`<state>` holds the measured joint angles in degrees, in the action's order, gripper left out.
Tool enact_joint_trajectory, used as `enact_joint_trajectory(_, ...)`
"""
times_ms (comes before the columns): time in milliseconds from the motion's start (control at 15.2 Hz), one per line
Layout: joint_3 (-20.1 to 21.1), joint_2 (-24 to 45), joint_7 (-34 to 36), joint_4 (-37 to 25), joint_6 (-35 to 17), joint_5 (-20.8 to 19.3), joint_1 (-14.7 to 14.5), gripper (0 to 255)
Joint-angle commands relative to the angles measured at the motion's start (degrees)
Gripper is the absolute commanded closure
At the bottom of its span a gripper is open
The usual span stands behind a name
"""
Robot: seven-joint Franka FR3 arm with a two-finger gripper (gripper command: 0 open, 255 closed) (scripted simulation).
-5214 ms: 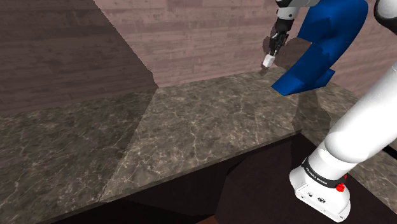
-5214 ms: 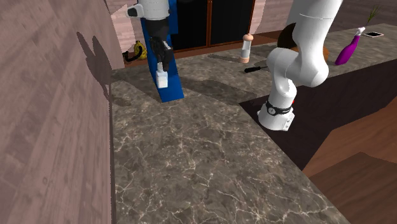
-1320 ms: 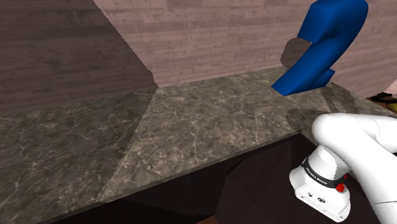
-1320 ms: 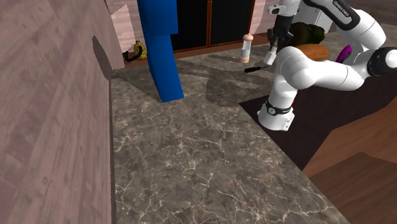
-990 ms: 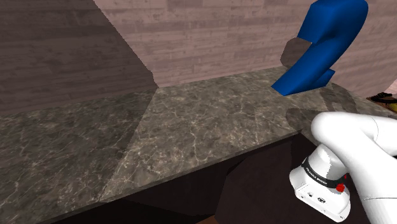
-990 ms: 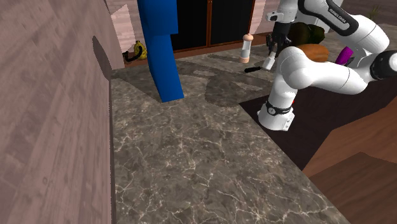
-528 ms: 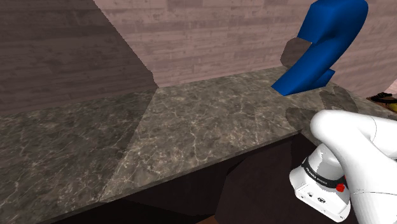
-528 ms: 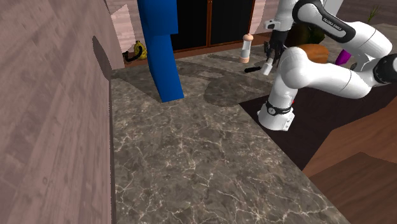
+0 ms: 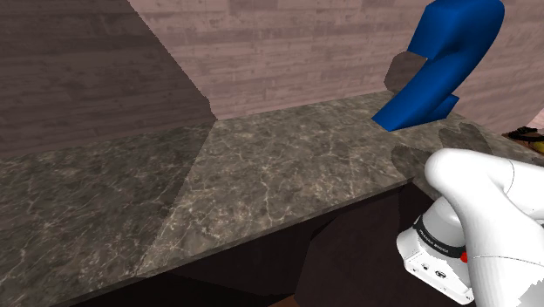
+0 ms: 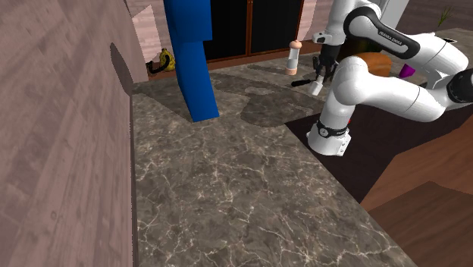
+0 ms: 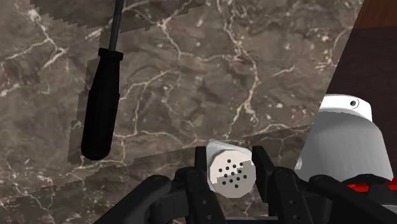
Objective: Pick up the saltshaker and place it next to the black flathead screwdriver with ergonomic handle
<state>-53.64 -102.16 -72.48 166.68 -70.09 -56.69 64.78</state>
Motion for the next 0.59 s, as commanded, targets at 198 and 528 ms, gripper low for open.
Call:
enact_joint_trajectory(198,-0.1,0.0,-0.1,0.1,-0.1,-0.1,0.2,255)
enact_joint_trajectory(528,-0.1,0.0,-0.1,0.1,-0.1,-0.1,0.2,0)
